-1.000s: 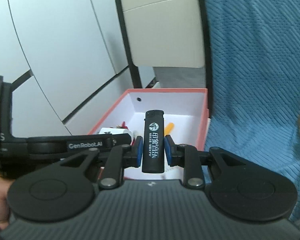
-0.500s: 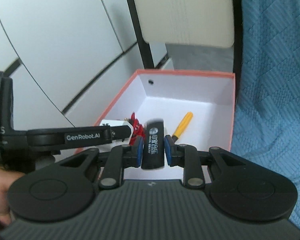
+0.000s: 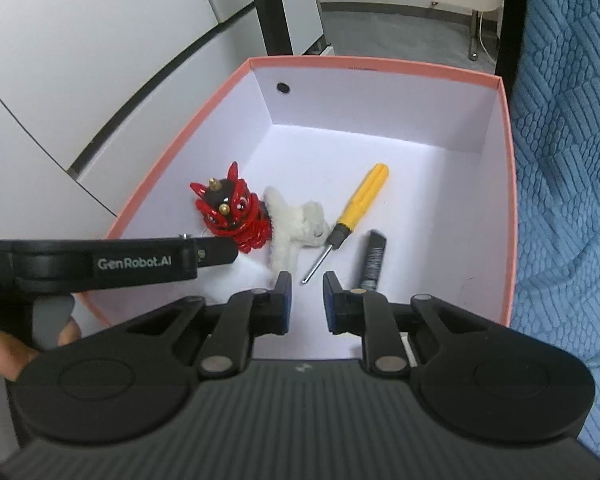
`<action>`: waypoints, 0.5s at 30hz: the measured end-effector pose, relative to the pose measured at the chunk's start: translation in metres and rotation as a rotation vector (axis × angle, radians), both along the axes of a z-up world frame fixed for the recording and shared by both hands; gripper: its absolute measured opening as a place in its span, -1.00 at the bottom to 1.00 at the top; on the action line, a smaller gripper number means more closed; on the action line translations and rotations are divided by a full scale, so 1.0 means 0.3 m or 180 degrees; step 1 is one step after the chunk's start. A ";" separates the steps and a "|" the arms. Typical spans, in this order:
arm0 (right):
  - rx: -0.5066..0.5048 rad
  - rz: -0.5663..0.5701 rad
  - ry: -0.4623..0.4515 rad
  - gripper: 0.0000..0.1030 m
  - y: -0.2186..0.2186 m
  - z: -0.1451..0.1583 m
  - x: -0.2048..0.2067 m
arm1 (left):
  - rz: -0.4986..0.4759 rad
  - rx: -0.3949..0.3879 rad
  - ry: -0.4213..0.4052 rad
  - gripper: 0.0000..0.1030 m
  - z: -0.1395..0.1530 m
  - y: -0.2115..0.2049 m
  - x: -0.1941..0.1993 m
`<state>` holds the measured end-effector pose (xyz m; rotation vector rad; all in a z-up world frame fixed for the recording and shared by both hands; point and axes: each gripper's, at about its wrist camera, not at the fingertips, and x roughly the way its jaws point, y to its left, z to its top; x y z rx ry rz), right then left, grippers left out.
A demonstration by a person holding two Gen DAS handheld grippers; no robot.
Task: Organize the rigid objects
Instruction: 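Open the left gripper to drop the charger while the right gripper releases the USB stick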
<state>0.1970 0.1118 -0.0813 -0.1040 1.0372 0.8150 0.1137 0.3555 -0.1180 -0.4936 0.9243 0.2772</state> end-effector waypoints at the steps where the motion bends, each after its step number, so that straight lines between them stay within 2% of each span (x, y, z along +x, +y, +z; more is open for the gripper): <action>1: 0.0000 0.0003 -0.0011 -0.61 0.004 -0.001 0.000 | -0.0007 0.0009 0.0001 0.17 0.002 -0.001 -0.001; 8: 0.0165 -0.0052 -0.0094 -0.61 -0.040 0.047 0.006 | 0.0006 0.0113 -0.0163 0.18 0.085 -0.032 -0.038; 15: 0.0458 -0.0143 -0.0323 -0.61 -0.133 0.182 -0.009 | 0.0042 0.0472 -0.0534 0.24 0.262 -0.112 -0.116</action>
